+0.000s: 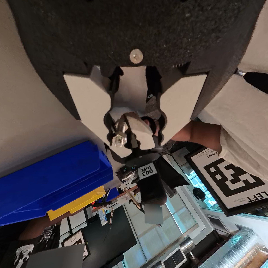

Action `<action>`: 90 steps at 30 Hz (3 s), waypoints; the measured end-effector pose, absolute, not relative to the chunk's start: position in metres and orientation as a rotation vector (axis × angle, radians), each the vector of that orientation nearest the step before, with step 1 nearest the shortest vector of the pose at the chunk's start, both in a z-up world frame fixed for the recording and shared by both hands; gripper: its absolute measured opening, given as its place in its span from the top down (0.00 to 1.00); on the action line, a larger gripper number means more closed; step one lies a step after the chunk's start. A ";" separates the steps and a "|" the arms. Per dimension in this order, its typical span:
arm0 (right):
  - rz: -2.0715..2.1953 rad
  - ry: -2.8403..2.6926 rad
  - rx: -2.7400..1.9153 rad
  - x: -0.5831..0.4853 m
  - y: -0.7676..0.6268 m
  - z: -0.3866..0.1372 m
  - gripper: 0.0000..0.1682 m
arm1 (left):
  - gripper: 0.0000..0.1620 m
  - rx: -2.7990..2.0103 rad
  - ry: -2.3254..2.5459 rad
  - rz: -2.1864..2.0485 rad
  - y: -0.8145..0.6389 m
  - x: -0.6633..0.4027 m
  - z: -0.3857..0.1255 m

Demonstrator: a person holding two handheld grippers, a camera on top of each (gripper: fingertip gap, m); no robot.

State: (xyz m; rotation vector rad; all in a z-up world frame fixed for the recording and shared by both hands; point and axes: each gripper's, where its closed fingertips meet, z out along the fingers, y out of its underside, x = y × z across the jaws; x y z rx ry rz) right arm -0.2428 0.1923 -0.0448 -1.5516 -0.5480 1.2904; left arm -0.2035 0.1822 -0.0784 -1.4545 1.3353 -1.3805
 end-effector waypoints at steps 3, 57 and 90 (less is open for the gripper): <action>1.281 -0.563 -1.556 -0.242 0.193 -0.045 0.64 | 0.89 -1.451 1.351 -1.369 0.179 -0.202 -0.079; 1.257 -0.508 -1.522 -0.221 0.196 -0.041 0.63 | 0.89 -1.491 1.275 -1.412 0.198 -0.211 -0.076; 1.357 -0.502 -1.476 -0.240 0.191 -0.036 0.57 | 0.89 -1.468 1.340 -1.434 0.179 -0.198 -0.080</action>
